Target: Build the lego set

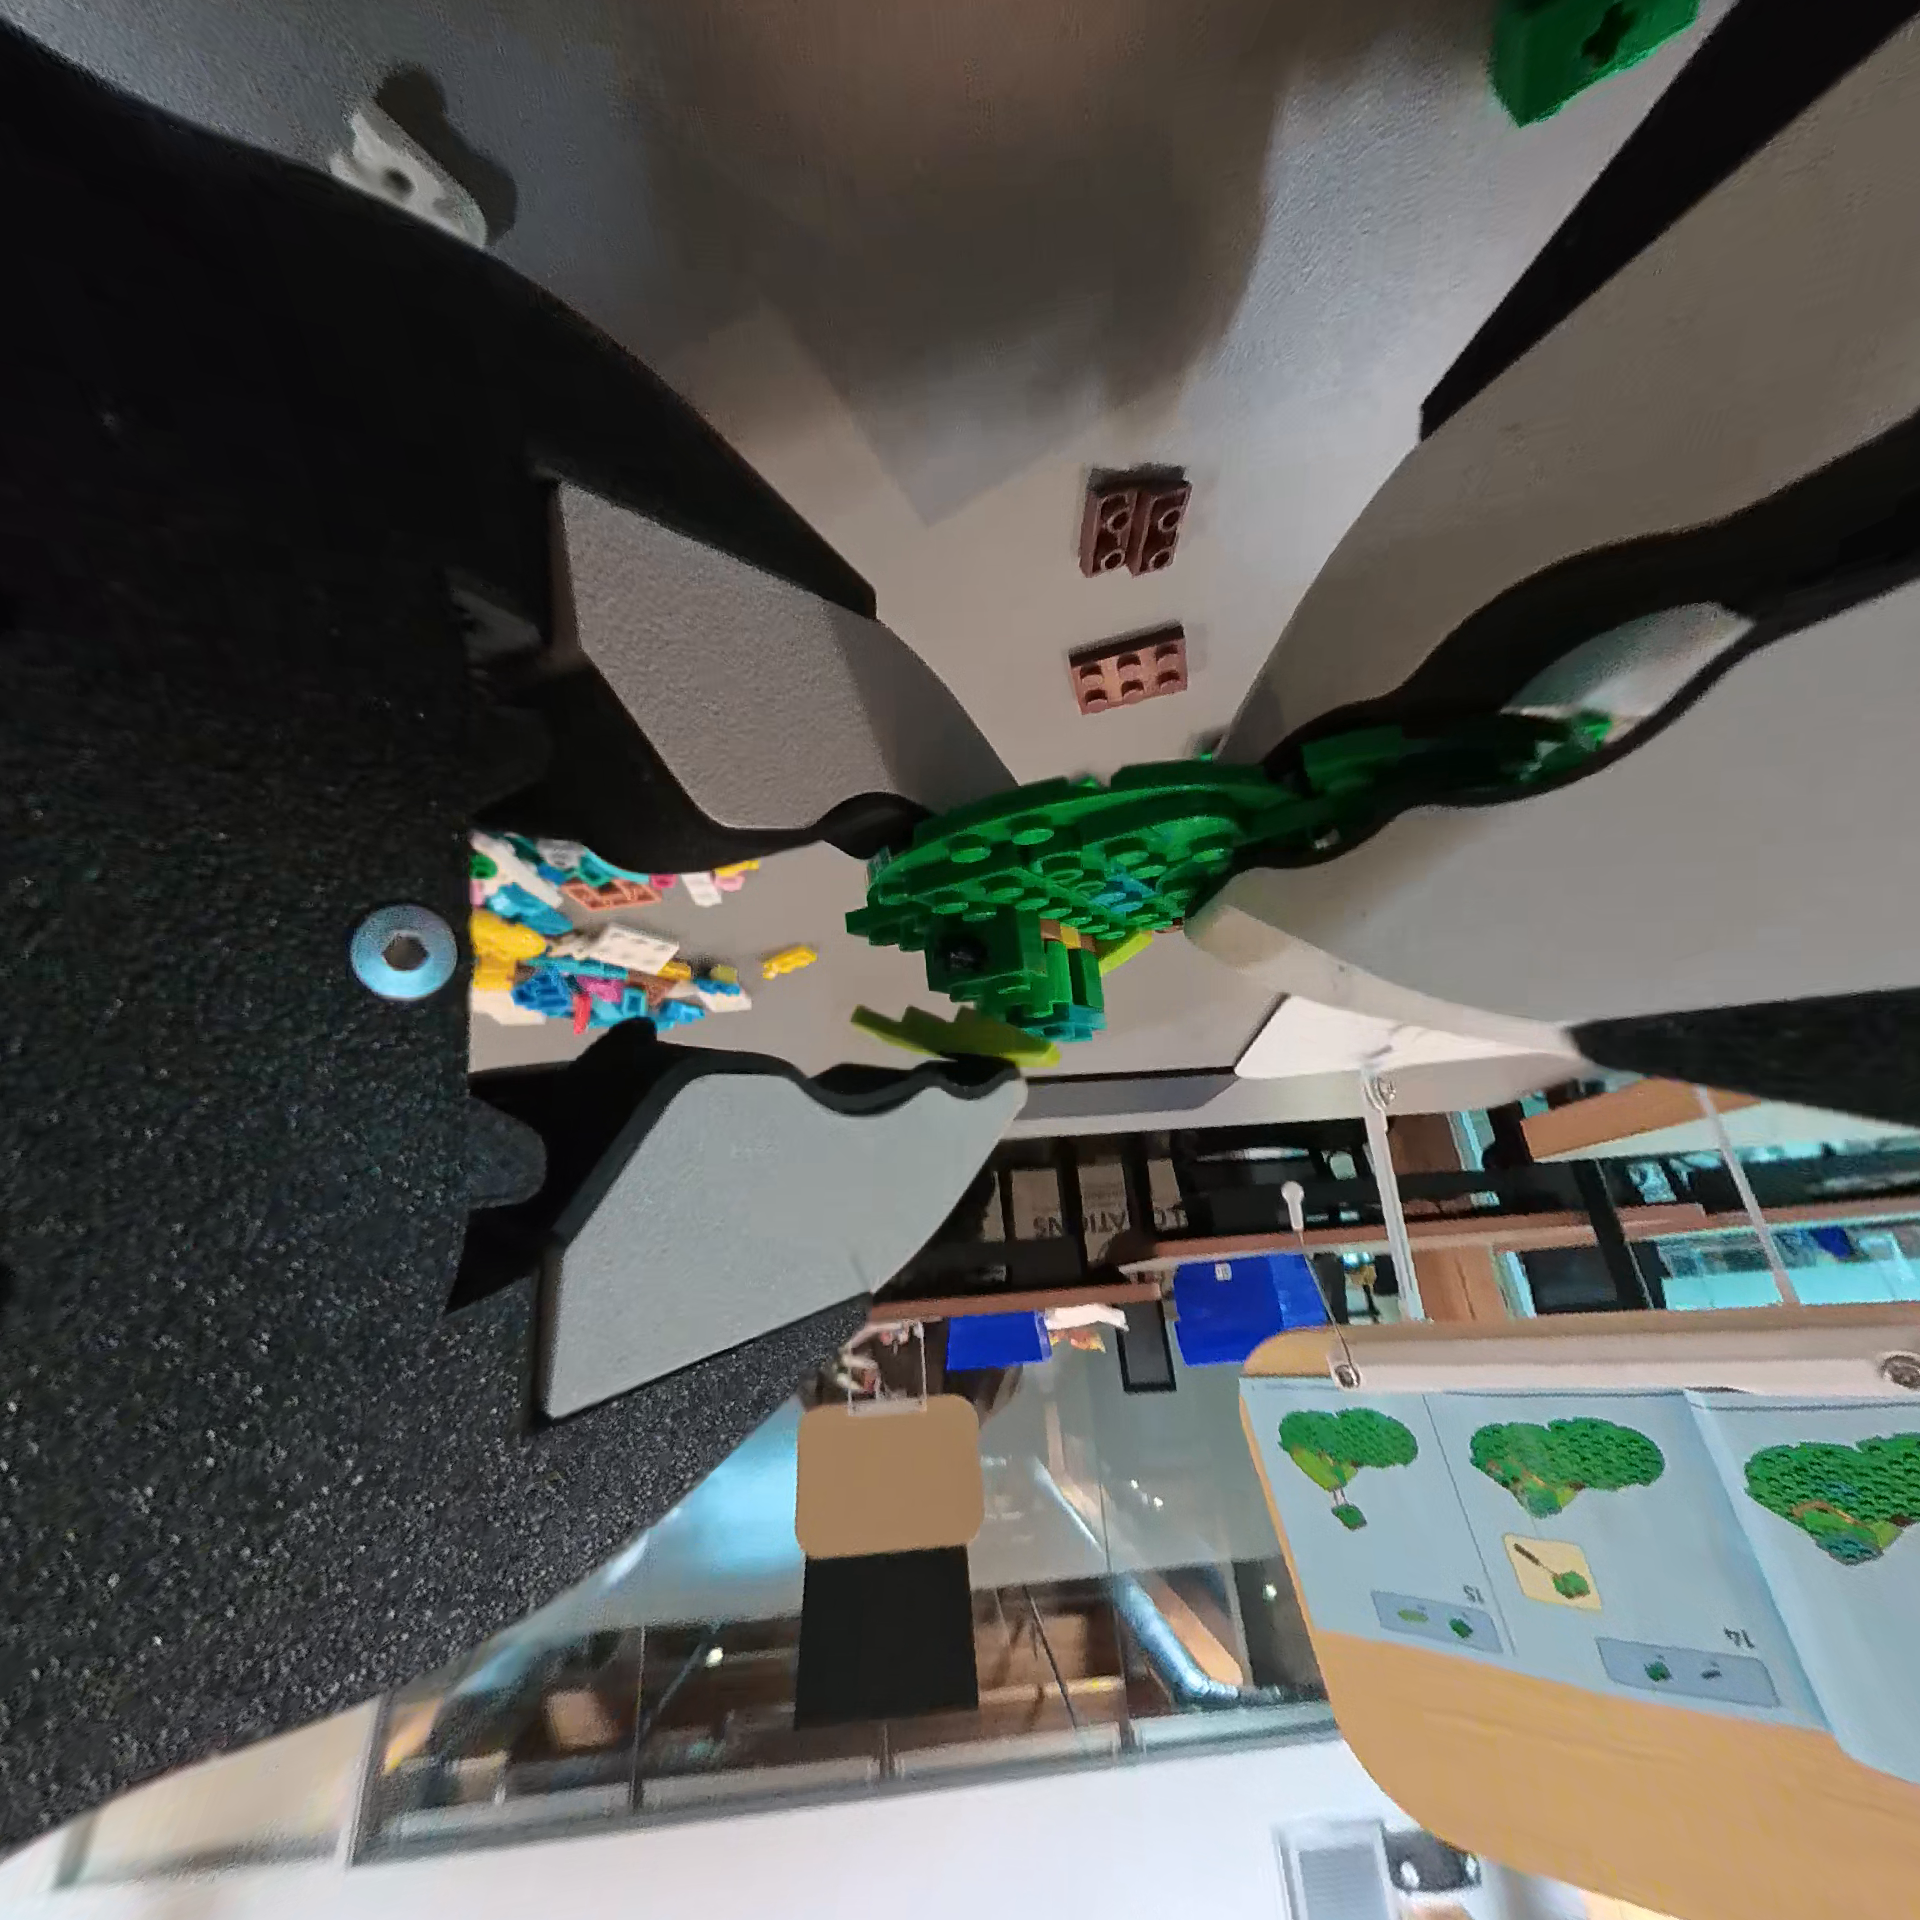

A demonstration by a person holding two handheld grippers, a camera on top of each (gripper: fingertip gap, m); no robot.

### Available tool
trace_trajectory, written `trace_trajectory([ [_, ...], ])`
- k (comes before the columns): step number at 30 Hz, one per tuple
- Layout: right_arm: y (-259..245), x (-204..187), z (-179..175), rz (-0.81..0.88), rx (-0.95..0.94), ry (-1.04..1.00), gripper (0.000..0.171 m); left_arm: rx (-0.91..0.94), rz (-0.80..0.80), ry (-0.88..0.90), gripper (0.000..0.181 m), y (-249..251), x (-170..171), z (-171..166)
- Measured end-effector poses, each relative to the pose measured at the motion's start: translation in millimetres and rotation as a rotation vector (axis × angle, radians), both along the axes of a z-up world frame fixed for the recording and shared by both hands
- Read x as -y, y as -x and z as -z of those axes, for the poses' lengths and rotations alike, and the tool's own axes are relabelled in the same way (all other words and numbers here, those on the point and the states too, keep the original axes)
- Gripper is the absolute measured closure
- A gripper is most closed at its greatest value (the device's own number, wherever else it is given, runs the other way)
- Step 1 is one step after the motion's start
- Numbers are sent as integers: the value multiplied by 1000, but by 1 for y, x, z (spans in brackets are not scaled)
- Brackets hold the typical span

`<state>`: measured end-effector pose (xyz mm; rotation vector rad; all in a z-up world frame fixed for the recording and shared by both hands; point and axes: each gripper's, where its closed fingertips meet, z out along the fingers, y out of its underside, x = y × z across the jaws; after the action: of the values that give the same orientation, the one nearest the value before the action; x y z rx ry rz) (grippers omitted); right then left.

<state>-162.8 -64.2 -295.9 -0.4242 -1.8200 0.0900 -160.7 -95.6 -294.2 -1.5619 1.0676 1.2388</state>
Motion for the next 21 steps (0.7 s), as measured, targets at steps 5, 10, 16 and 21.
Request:
trace_trajectory([
  [5,-3,1,1,31,28,26,134,-6,11,-6,174,-2,0,-1],
  [10,-7,1,0,38,43,12,134,-10,30,-17,174,-6,0,-2],
  [16,-9,1,-3,45,50,-74,134,-27,45,-32,173,-7,1,-4],
  [21,-11,1,-8,53,8,-140,136,-30,65,-56,173,-8,2,-6],
])
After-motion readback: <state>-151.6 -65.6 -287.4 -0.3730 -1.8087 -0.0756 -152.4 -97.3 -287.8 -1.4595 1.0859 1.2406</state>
